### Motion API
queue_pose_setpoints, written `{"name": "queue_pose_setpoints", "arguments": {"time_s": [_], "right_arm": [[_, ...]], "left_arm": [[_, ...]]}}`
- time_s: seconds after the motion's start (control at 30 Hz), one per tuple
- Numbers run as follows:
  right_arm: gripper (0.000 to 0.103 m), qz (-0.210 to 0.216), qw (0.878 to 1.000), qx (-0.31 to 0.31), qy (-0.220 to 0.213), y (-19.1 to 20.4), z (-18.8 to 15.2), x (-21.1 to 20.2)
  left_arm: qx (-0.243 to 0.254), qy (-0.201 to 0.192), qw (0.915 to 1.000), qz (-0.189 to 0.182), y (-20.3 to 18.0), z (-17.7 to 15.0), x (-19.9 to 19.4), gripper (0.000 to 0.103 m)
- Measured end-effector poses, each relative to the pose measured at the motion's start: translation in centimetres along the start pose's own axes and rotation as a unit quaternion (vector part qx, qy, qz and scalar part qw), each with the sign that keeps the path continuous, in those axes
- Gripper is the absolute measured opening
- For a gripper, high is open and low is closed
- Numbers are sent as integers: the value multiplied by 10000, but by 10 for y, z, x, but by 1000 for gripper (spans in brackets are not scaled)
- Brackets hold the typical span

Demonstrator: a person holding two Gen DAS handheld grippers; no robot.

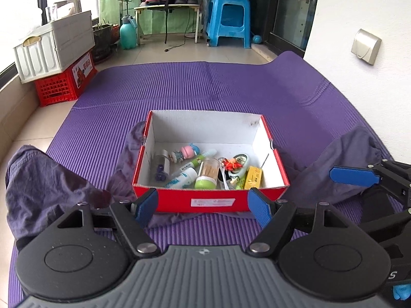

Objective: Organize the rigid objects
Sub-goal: 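Raise both tools and move them down toward the pink clip and blue toy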

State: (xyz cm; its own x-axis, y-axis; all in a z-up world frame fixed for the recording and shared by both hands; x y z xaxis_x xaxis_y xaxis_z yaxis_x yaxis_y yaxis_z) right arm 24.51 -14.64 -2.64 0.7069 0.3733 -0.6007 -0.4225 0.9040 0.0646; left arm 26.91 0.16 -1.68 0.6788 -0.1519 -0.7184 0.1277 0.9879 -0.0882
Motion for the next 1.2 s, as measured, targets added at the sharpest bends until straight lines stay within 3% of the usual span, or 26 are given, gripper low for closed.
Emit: {"name": "queue_pose_setpoints", "arguments": {"time_s": [0.27,0.33,0.57,0.63,0.67,0.93,1.2], "right_arm": [[94,40,9999,109,-38,5,-18,-15],[96,54,9999,82,-22,8,-23,-17],[100,213,9995,234,1,12,-40,-25],[101,261,9993,276,18,12,-47,-27],[102,281,9992,290,32,12,-50,-27],[103,450,9977,430,271,10,-82,-18],[103,412,9960,402,687,8,-107,14]], "left_arm": [[-180,-19,9998,-125,3,-23,-19,76],[-213,-11,9998,-60,4,-29,-21,84],[-399,82,9991,-88,7,-54,-26,87],[-471,106,9988,-62,10,-64,-24,97],[-492,122,9987,-44,11,-68,-22,102],[-827,358,9957,203,32,-106,4,102],[-661,664,9953,262,40,-133,49,102]]}}
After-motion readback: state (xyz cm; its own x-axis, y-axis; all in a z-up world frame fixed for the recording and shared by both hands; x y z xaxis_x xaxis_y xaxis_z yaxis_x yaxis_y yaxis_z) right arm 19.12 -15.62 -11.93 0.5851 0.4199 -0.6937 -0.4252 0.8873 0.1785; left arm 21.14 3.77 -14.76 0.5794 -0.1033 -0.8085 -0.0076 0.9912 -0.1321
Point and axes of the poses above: each gripper's, at about its wrist camera, not at the fingertips, and x roughly the way its jaws point, y to its left, z to its top, the point moved 5 cm from there along x, roughly the way its jaws point, and after that the axes turned 3 degrees about -x, right-handed, at the moved point
